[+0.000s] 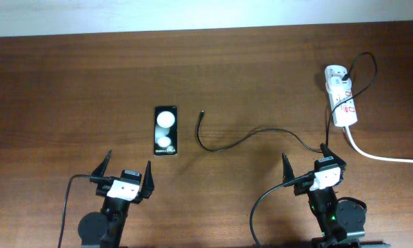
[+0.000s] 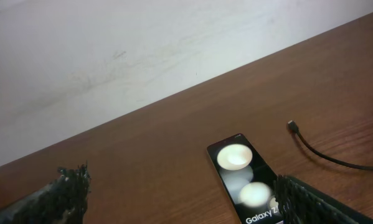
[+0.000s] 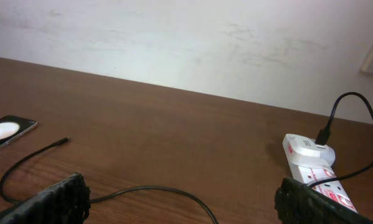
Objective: Plug charger to phone and switch on socket
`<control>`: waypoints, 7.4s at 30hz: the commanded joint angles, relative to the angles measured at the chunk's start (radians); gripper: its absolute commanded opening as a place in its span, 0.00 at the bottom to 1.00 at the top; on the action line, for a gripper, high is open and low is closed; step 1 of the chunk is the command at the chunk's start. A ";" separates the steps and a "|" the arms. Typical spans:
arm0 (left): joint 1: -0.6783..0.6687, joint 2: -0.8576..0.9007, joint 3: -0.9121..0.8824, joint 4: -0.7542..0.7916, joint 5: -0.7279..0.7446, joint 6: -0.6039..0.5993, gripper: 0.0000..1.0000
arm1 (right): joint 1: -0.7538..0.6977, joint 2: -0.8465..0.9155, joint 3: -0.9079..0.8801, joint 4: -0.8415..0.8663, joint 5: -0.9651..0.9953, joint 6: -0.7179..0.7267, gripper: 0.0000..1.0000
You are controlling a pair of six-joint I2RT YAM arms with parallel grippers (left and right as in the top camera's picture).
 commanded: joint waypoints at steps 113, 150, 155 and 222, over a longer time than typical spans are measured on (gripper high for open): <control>0.002 0.982 0.550 0.072 0.441 -0.128 0.99 | 0.006 -0.008 -0.005 -0.006 -0.013 0.005 0.99; 0.001 1.222 1.057 -0.565 0.027 -0.375 0.99 | 0.006 -0.008 -0.005 -0.006 -0.013 0.005 0.99; -0.006 1.231 1.078 -0.583 -0.014 -0.375 1.00 | 0.006 -0.008 -0.005 -0.006 -0.013 0.005 0.99; -0.237 1.881 1.376 -0.763 -0.122 -0.346 0.99 | 0.006 -0.008 -0.005 -0.006 -0.013 0.005 0.99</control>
